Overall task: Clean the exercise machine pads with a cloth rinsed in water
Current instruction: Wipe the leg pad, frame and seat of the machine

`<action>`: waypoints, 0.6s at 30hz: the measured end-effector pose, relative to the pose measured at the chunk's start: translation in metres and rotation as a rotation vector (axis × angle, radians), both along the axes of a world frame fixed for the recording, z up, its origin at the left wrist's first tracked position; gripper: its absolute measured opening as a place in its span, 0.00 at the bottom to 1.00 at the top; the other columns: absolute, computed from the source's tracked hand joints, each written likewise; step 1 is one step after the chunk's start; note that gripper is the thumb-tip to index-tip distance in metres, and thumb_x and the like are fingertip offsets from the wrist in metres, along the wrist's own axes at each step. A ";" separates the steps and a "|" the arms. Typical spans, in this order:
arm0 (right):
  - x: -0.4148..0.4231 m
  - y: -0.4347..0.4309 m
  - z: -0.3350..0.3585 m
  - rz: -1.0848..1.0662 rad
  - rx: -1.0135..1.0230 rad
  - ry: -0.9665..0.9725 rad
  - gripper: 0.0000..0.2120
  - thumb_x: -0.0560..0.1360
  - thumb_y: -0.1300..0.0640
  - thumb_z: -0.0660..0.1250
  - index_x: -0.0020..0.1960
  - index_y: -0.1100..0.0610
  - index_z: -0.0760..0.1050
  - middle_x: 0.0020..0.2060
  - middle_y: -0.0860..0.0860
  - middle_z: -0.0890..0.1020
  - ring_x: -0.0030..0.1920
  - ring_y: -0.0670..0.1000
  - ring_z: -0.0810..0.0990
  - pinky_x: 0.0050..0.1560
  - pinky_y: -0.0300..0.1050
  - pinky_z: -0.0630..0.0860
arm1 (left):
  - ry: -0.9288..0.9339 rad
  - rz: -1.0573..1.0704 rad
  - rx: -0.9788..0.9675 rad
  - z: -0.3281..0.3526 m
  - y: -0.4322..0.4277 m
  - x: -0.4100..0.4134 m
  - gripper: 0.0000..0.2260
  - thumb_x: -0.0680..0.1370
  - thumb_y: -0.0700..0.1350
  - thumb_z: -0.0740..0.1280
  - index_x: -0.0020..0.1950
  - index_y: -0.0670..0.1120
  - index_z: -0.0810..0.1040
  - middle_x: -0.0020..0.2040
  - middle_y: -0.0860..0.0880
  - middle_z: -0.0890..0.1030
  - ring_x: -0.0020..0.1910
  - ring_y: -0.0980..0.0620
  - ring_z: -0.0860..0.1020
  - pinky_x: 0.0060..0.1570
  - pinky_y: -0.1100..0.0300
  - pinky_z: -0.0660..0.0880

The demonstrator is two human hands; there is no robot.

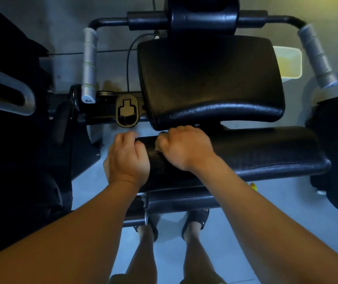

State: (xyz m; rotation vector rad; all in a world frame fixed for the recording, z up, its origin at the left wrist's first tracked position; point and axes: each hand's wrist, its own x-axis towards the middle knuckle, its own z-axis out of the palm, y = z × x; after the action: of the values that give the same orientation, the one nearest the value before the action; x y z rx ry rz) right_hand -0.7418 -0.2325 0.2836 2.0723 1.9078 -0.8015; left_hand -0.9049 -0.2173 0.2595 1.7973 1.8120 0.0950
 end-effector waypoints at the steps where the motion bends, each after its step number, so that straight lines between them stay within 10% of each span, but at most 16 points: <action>1: -0.004 0.000 0.000 0.027 0.005 0.030 0.23 0.83 0.44 0.46 0.53 0.51 0.78 0.49 0.53 0.81 0.53 0.58 0.79 0.53 0.54 0.73 | -0.008 -0.002 0.005 -0.001 0.000 0.000 0.20 0.79 0.51 0.51 0.64 0.51 0.76 0.62 0.48 0.75 0.58 0.44 0.75 0.50 0.55 0.64; 6: 0.026 -0.022 0.002 -0.071 0.036 0.163 0.24 0.80 0.37 0.47 0.60 0.48 0.74 0.56 0.49 0.81 0.58 0.52 0.78 0.55 0.50 0.70 | -0.043 0.011 0.004 0.000 0.000 0.001 0.19 0.79 0.51 0.52 0.62 0.52 0.77 0.61 0.50 0.76 0.57 0.45 0.74 0.51 0.54 0.65; 10: 0.087 -0.045 -0.012 -0.087 0.010 -0.134 0.28 0.80 0.36 0.40 0.56 0.48 0.74 0.51 0.49 0.80 0.54 0.56 0.78 0.49 0.49 0.68 | -0.057 0.009 0.008 0.000 -0.001 0.001 0.20 0.79 0.51 0.51 0.64 0.51 0.77 0.62 0.50 0.76 0.59 0.45 0.74 0.52 0.54 0.65; 18: -0.005 -0.055 0.013 -0.149 0.174 -0.035 0.29 0.85 0.42 0.43 0.76 0.57 0.68 0.71 0.56 0.75 0.74 0.58 0.69 0.75 0.57 0.63 | -0.053 0.041 -0.064 -0.003 0.002 -0.001 0.15 0.83 0.47 0.54 0.65 0.52 0.77 0.65 0.49 0.75 0.62 0.45 0.73 0.55 0.53 0.65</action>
State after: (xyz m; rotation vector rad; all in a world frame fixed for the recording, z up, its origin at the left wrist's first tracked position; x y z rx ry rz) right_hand -0.7468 -0.2877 0.2968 2.3381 1.8836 -0.6439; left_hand -0.9055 -0.2150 0.2568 1.6977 1.7950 0.0990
